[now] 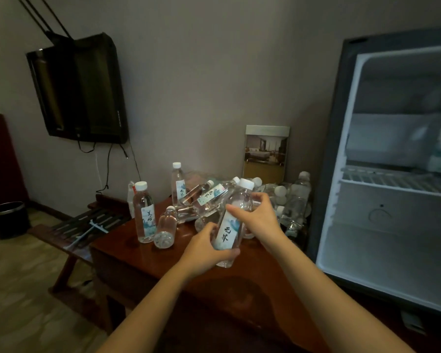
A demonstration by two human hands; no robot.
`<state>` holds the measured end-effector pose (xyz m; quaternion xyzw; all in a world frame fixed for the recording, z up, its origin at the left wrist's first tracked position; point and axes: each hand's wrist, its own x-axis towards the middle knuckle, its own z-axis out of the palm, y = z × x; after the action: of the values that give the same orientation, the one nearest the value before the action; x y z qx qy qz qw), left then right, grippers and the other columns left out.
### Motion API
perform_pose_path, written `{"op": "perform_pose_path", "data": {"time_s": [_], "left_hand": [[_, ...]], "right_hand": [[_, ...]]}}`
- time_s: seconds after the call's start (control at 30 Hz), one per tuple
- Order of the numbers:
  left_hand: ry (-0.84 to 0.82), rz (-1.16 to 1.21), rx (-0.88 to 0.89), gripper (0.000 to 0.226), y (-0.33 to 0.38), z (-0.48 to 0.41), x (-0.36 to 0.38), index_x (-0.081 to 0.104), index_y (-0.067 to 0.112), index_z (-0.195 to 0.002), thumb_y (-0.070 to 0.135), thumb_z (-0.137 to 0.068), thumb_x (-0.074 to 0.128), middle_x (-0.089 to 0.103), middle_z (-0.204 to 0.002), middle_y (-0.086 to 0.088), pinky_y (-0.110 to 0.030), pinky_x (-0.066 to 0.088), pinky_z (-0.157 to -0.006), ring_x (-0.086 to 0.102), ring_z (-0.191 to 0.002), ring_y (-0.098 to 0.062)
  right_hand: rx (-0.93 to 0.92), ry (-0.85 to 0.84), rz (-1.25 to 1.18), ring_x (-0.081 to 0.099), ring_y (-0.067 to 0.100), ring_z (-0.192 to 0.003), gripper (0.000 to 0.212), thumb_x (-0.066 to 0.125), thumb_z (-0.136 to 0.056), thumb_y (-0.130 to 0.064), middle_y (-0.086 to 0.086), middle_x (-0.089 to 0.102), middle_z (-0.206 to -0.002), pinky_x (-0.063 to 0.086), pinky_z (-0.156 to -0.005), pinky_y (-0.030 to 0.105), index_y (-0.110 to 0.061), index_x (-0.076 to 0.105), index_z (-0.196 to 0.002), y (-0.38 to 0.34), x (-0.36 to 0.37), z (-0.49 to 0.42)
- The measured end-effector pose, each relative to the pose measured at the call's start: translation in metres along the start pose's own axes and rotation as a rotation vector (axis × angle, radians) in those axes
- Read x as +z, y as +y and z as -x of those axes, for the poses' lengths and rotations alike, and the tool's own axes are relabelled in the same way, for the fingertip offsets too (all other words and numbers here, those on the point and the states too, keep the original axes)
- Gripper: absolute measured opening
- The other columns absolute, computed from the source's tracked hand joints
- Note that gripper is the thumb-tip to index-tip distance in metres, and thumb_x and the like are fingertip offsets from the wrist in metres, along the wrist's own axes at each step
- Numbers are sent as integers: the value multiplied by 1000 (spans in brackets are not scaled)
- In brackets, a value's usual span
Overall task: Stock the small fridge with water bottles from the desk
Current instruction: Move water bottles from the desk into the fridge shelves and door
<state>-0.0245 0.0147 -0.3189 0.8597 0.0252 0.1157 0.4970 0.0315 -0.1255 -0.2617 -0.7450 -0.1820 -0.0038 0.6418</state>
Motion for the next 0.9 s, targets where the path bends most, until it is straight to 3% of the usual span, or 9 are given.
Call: {"op": "perform_pose_path", "data": {"time_s": [0.13, 0.23, 0.3, 0.43, 0.53, 0.6, 0.73, 0.83, 0.9], "left_hand": [[41, 6, 70, 70, 34, -1, 27, 47, 26, -119, 46, -61, 82, 59, -109, 13, -30, 54, -82, 58, -96, -3], [30, 36, 97, 85, 56, -2, 46, 46, 27, -122, 62, -52, 78, 61, -115, 8, -37, 55, -84, 61, -100, -10], [11, 95, 103, 82, 68, -3, 59, 46, 28, -121, 62, -53, 78, 61, -115, 8, -38, 56, -83, 62, -99, -11], [-12, 175, 149, 53, 91, 2, 82, 48, 33, -109, 41, -68, 79, 62, -106, 9, -37, 56, -83, 63, -94, -9], [-7, 216, 181, 49, 107, 6, 97, 49, 30, -107, 35, -70, 79, 64, -105, 6, -32, 57, -80, 63, -92, -8], [-4, 237, 196, 52, 117, 8, 107, 48, 29, -110, 34, -69, 80, 62, -105, 7, -31, 58, -75, 64, -91, -8], [12, 262, 255, 49, 138, 5, 127, 49, 33, -106, 36, -69, 79, 63, -104, 9, -31, 58, -76, 63, -91, -5], [62, 284, 289, 44, 158, -3, 141, 50, 35, -99, 35, -67, 81, 65, -97, 10, -28, 56, -75, 64, -88, -4], [78, 267, 314, 53, 176, -12, 149, 50, 33, -101, 46, -60, 81, 65, -95, 10, -34, 56, -78, 64, -89, -7]], "right_hand": [[-18, 21, -112, 67, 9, -82, 55, 75, -77, -26, 1, 64, -104, 56, -60, 21, -16, 42, -119, -16, -39, 14], [-42, 43, -125, 63, 0, -72, 47, 69, -83, -26, -7, 61, -92, 49, -49, 12, -15, 43, -120, -25, -69, 26], [-47, 34, -132, 64, 2, -74, 48, 67, -84, -23, -6, 62, -95, 49, -50, 12, -16, 42, -124, -26, -86, 34], [-52, -32, -122, 66, 11, -89, 71, 70, -81, -16, 7, 62, -117, 52, -54, 15, -26, 29, -138, -24, -114, 48], [-77, -55, -78, 67, 5, -84, 81, 70, -81, -15, 0, 63, -109, 52, -56, 16, -33, 20, -141, -26, -131, 58], [-96, -34, -55, 67, 3, -82, 79, 69, -82, -16, -5, 62, -103, 53, -57, 16, -36, 19, -139, -29, -142, 63], [-90, 71, 30, 63, 9, -99, 56, 70, -82, -25, 2, 62, -118, 55, -69, 18, -27, 35, -125, -38, -162, 68], [-131, 193, 68, 62, 2, -92, 47, 71, -80, -28, 1, 64, -115, 52, -64, 12, -22, 44, -119, -46, -178, 69], [-191, 286, 111, 61, -2, -87, 47, 71, -81, -29, -3, 64, -108, 51, -67, 12, -18, 50, -121, -54, -187, 69]]}}
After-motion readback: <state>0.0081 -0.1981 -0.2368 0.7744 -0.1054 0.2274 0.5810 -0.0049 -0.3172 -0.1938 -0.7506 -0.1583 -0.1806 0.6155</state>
